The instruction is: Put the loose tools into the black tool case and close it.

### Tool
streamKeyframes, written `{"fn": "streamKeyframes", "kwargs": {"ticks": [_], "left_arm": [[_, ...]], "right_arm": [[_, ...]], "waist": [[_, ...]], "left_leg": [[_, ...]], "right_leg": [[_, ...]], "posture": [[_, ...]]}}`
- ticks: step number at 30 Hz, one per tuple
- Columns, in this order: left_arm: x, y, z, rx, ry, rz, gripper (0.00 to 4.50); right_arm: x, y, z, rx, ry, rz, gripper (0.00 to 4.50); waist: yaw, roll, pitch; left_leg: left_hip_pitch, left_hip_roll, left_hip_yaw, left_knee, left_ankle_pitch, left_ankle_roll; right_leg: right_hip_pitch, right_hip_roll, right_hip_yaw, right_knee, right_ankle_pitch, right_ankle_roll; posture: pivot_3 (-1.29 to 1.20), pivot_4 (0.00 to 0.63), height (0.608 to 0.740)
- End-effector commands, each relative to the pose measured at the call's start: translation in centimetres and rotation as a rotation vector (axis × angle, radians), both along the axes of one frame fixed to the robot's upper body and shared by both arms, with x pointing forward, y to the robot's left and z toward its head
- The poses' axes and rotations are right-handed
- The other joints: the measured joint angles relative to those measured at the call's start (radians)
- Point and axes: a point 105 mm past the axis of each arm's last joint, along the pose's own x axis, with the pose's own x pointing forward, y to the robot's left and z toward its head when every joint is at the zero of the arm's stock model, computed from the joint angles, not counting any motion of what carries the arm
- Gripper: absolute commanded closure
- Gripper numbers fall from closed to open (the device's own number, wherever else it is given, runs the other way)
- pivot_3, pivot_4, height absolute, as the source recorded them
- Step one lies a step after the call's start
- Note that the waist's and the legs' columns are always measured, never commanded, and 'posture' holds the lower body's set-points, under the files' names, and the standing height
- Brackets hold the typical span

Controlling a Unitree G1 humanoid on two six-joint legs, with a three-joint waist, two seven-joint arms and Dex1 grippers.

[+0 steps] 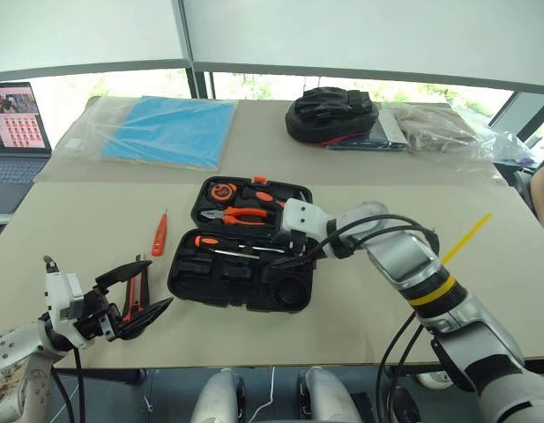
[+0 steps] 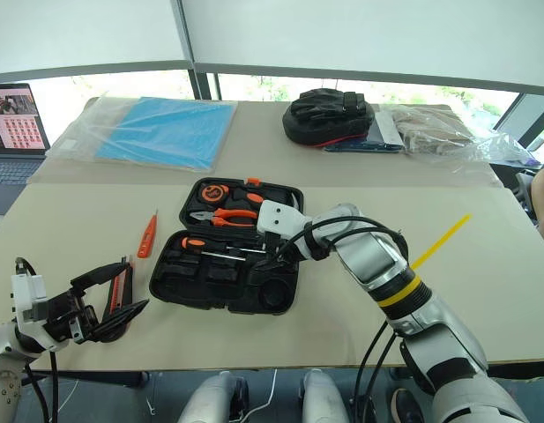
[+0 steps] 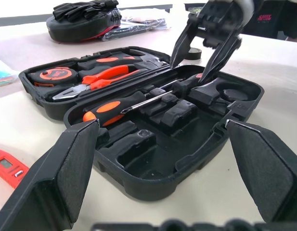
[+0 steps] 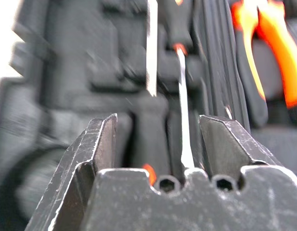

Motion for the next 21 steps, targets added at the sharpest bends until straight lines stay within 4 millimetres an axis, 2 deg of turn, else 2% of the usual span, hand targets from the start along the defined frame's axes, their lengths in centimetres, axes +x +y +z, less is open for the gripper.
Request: {"fn": "streamKeyframes", "kwargs": {"ticks": [1,2,7,9,13,21], "left_arm": [[0.2,-0.3,0.8,0.003,-0.044,-0.010,0.00],[0.3,-0.4,0.8,0.004,-0.044,-0.013,0.00],[0.3,-0.7,0.4,0.017,-0.036,-0.033,0.00],[0.3,-0.7,0.4,0.021,-0.035,-0.035,0.00],[0.3,-0.6,0.4,0.025,-0.037,-0.029,0.00],[0.5,-0.5,0.5,0.034,-0.042,-0.019,0.00]], "right_arm": [[0.6,-0.2,1.7,0.112,-0.076,-0.006,2.03],[0.8,-0.1,1.5,0.143,-0.074,-0.011,2.23],[1.7,0.4,-0.6,0.197,-0.069,-0.049,3.94],[2.2,0.1,-1.7,0.194,-0.060,-0.074,4.48],[2.7,0.1,-2.9,0.196,-0.061,-0.095,4.48],[2.0,0.8,-5.4,0.159,-0.045,-0.066,4.48]], "waist": [[0.000,0.000,0.000],[0.000,0.000,0.000],[0.000,0.000,0.000],[0.000,0.000,0.000],[0.000,0.000,0.000],[-0.003,0.000,0.000]], "left_leg": [[0.000,0.000,0.000,0.000,0.000,0.000],[0.000,0.000,0.000,0.000,0.000,0.000],[0.001,0.000,0.000,0.000,0.000,-0.001],[0.001,-0.001,0.000,0.000,0.000,-0.001],[0.001,-0.001,0.000,0.000,0.001,-0.001],[0.003,0.000,0.000,-0.002,0.001,-0.001]], "right_leg": [[0.000,0.000,0.000,0.000,0.000,0.000],[0.000,0.000,0.000,0.000,0.000,0.000],[0.001,0.000,0.000,0.000,0.000,0.000],[0.001,0.000,0.000,0.000,0.000,0.000],[0.001,0.000,0.000,0.000,0.000,0.000],[0.002,0.001,0.000,0.000,0.000,0.000]], "posture": [[0.00,0.150,0.740],[0.00,0.150,0.740],[0.00,0.150,0.740],[0.00,0.150,0.740],[0.00,0.150,0.740],[0.00,0.150,0.740]]}}
